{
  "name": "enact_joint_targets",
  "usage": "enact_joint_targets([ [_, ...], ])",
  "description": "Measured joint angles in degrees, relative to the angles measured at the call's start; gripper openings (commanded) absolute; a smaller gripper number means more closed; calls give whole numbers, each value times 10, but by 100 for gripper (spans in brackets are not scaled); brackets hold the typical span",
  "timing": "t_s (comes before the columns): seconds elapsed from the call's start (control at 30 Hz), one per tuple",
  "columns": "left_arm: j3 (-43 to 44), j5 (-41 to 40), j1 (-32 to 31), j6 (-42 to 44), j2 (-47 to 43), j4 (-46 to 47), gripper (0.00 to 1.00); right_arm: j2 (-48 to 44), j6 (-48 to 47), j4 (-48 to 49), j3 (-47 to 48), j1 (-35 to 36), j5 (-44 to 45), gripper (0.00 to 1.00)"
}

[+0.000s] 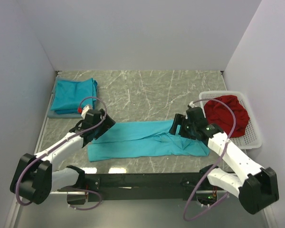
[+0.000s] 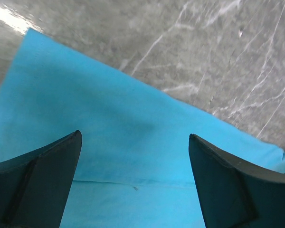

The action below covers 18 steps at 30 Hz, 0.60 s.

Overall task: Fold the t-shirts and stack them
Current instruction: Fold the tshirt

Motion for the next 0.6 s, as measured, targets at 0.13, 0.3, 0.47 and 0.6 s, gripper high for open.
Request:
enact_joint_targets([
  [0.13,-8,21,0,9,14,24,99,-60,32,-15,-42,6,12,89],
  [0.3,-24,23,0,12,12,41,99,-85,65,-23,-99,6,21,82],
  [0.47,-32,22,0,13,11,39,99,-44,87,-20,-108,6,52,79],
  [0.6,-35,19,0,13,7,39,99,-24,124,-25,-108,2,102,78],
])
